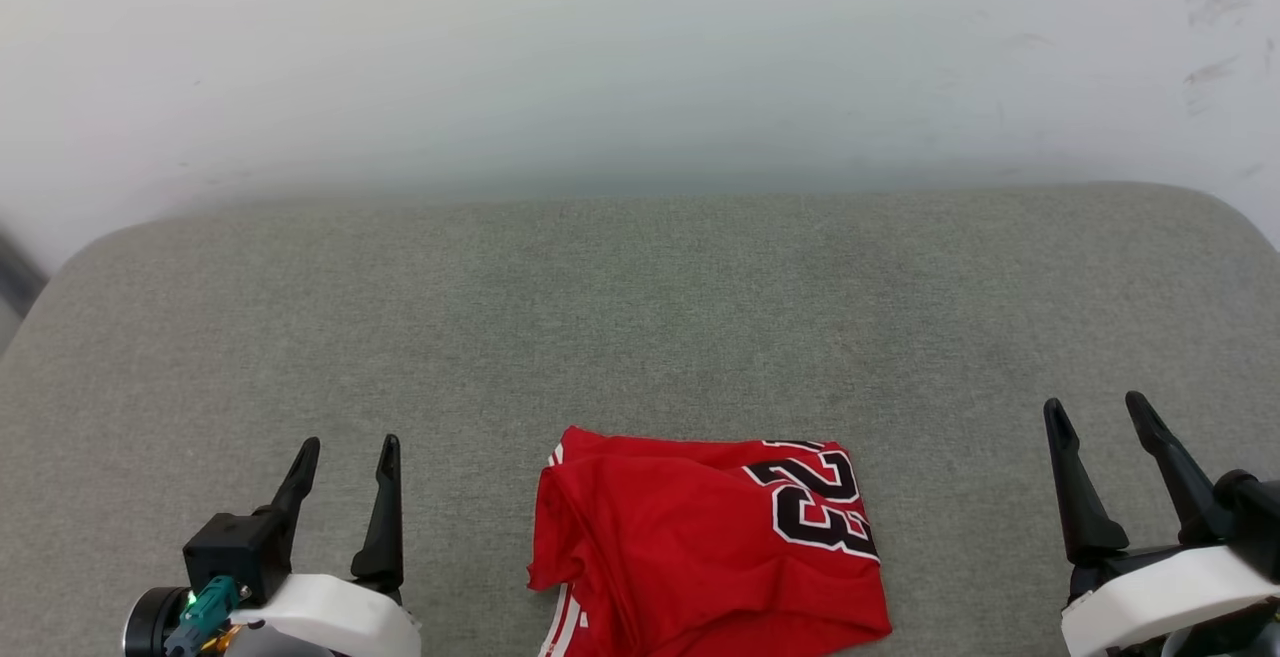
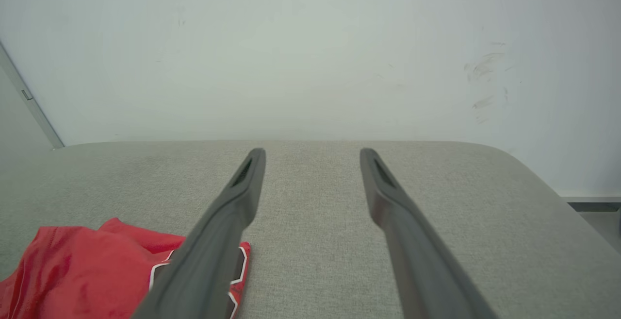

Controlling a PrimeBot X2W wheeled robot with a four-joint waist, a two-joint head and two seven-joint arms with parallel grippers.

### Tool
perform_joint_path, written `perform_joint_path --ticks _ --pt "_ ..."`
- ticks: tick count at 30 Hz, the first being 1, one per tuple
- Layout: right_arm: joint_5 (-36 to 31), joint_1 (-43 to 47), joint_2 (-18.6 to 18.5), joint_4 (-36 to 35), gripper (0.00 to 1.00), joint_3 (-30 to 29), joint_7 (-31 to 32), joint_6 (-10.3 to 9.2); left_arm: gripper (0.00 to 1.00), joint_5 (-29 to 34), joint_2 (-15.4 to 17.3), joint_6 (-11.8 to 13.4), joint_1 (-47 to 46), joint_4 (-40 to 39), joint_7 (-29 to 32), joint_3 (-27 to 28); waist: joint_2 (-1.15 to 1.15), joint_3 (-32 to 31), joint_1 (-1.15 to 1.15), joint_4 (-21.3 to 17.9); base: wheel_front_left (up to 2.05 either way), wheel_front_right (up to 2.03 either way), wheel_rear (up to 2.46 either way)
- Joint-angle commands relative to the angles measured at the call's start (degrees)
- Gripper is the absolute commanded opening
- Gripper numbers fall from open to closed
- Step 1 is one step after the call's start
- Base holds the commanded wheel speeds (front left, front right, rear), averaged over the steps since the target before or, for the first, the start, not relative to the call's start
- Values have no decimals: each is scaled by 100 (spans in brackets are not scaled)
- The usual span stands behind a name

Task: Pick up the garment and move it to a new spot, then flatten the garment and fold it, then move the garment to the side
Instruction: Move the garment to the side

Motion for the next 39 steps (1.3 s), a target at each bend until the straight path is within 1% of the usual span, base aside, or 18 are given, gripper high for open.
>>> perform_joint_path --ticks 1,5,9,11,13,18,19,22,25,27,30,33,39 --pt "46 72 34 -25 100 4 18 -2 100 11 21 29 22 -17 -24 -3 0 5 0 -13 0 0 0" --pt "84 70 63 -31 100 8 47 -2 100 6 30 21 -30 -23 -29 3 0 26 0 -44 0 0 0" --pt "235 99 108 76 100 -59 234 -2 100 -8 21 26 -59 -24 -29 8 0 50 0 -61 0 0 0" --pt "501 121 109 194 100 -262 368 -3 100 -11 9 28 -71 -24 -33 8 0 60 0 -58 0 0 0" --pt "780 175 56 440 100 -596 623 -3 100 -18 -7 18 -93 -27 -39 16 0 75 0 -41 0 0 0" --pt "1478 58 -222 1130 100 -1228 1475 -2 100 -8 -42 24 -131 -14 -59 59 0 161 0 18 0 0 0" --pt "1667 -25 -225 1264 100 -1323 1691 -2 100 -2 -48 17 -153 -18 -64 68 0 190 0 33 0 0 0" --pt "2050 -202 -279 1704 100 -1360 2585 -2 100 21 -71 -16 -246 -20 -68 77 0 291 0 98 0 0 0" --pt "2509 -386 -147 2028 100 -1359 3572 -2 100 52 -111 -64 -342 -3 -74 54 0 405 0 188 0 0 0" --pt "2890 -589 62 2161 100 -1394 4170 -2 100 63 -128 -108 -395 32 -76 57 0 479 0 246 0 0 0" --pt "3153 -798 246 2278 100 -1325 4852 -2 100 82 -171 -155 -495 67 -85 72 0 607 0 337 0 0 0" --pt "3428 -1055 389 2393 100 -1247 5183 -2 100 124 -207 -210 -570 112 -95 68 0 721 0 441 0 0 0" --pt "4072 -1504 491 2754 100 -961 5449 -2 100 184 -319 -326 -757 195 -105 68 0 903 0 657 0 0 0"
